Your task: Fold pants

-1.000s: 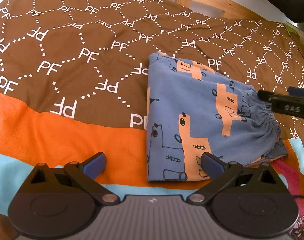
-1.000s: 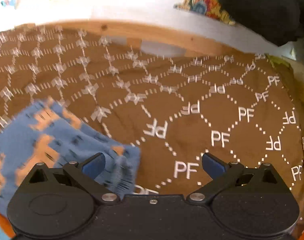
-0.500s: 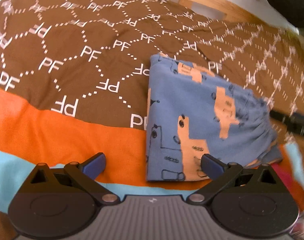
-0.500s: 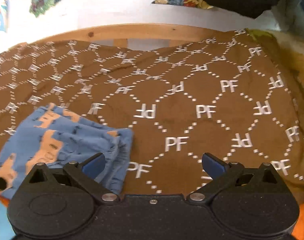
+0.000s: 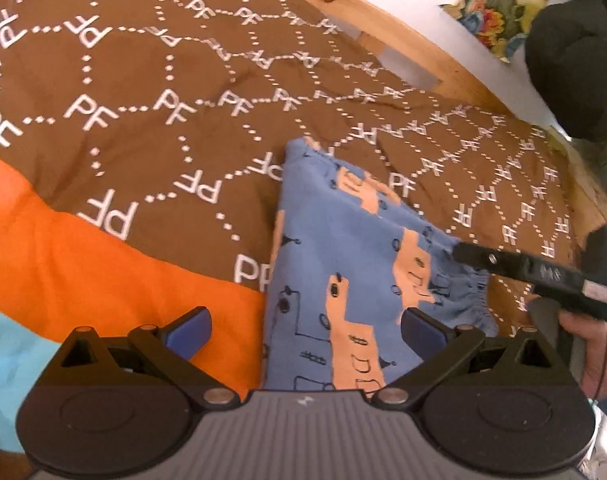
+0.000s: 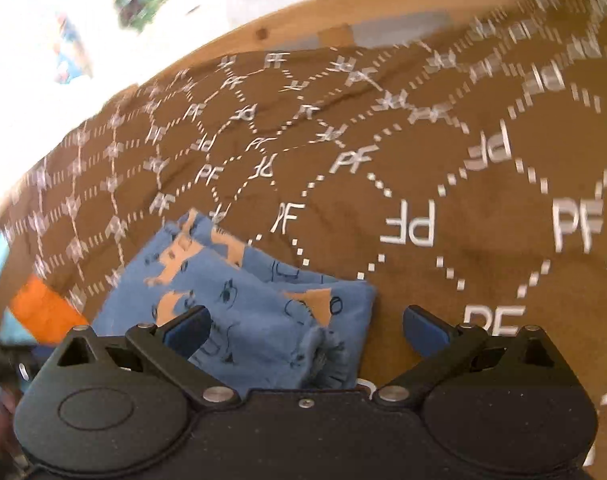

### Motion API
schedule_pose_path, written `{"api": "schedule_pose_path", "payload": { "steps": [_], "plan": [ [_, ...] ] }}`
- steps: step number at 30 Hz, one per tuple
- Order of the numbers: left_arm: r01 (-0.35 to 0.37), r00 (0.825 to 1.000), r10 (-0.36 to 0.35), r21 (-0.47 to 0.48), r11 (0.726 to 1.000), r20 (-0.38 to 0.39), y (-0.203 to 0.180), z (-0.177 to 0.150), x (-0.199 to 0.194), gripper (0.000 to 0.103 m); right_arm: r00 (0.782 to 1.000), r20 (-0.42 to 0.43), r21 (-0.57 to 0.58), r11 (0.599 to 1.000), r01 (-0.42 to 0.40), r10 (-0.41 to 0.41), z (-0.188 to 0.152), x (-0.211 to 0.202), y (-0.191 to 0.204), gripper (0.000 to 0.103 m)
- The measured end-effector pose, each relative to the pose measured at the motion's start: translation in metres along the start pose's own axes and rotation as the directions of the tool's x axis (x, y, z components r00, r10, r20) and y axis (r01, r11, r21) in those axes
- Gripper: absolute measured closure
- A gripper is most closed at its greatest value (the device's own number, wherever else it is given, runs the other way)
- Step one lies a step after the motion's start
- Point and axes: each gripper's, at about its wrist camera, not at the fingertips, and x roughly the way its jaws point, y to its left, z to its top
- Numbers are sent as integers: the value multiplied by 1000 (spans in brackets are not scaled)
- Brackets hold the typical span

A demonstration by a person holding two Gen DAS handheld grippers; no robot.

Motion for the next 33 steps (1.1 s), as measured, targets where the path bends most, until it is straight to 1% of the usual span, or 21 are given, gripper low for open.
{"api": "schedule_pose_path", "payload": {
  "steps": [1,3,5,6,7,8,9,11,14,16,18,20,22,23,24,25,27,29,33],
  "plan": [
    [15,1000,-15,8,1000,0,0,0,1,0,1000,1,58,998,-27,27,1,1,-7,1],
    [38,999,-38,11,999,3,1,0,0,0,998,23,126,991,-54,52,2,0,-15,4],
    [65,998,-65,-6,998,11,3,1,0,1,998,28,156,986,-52,48,4,-2,-18,14],
    [74,997,-74,-16,997,15,3,1,-1,2,999,27,157,987,-39,36,5,-1,-18,18],
    [76,997,-75,-23,997,16,4,1,-1,5,1000,19,147,989,-15,13,6,-1,-17,26],
    [70,997,-70,-25,997,12,4,2,0,6,1000,11,130,991,5,-7,7,0,-16,32],
    [63,998,-63,-27,998,9,4,3,0,8,1000,4,105,994,27,-28,7,1,-12,35],
    [55,998,-55,-37,998,1,4,4,0,10,998,-4,72,995,69,-68,7,2,-10,48],
    [22,1000,-23,-37,999,-20,1,4,0,16,997,-16,61,996,72,-71,4,2,-8,65],
    [10,999,-11,-37,999,-39,0,3,0,24,997,-13,59,995,80,-79,2,3,-6,66],
    [11,998,-14,-51,999,-57,1,4,1,27,996,-12,59,995,86,-85,1,3,-5,66],
    [13,997,-18,-74,997,-77,2,4,1,32,996,-15,66,994,84,-83,2,3,-6,66],
    [-2,995,-6,-81,997,-99,3,4,3,40,996,-17,66,994,87,-86,3,4,-6,66],
    [-5,994,-3,-75,997,-108,3,4,4,43,996,-18,61,994,90,-89,3,4,-5,66],
    [-10,993,2,-69,998,-114,3,4,5,50,995,-19,55,994,94,-93,3,4,-4,65],
    [-20,993,12,-64,998,-118,3,4,5,54,995,-19,50,994,97,-96,3,4,-3,65],
    [-27,993,21,-55,998,-120,2,3,4,55,995,-18,42,994,103,-102,3,4,-1,67],
    [-30,992,24,-53,998,-124,2,4,4,58,995,-17,37,994,104,-103,3,4,0,73],
    [-32,991,25,-52,998,-128,2,4,4,62,994,1,36,994,107,-107,0,4,5,78]
  ]
}}
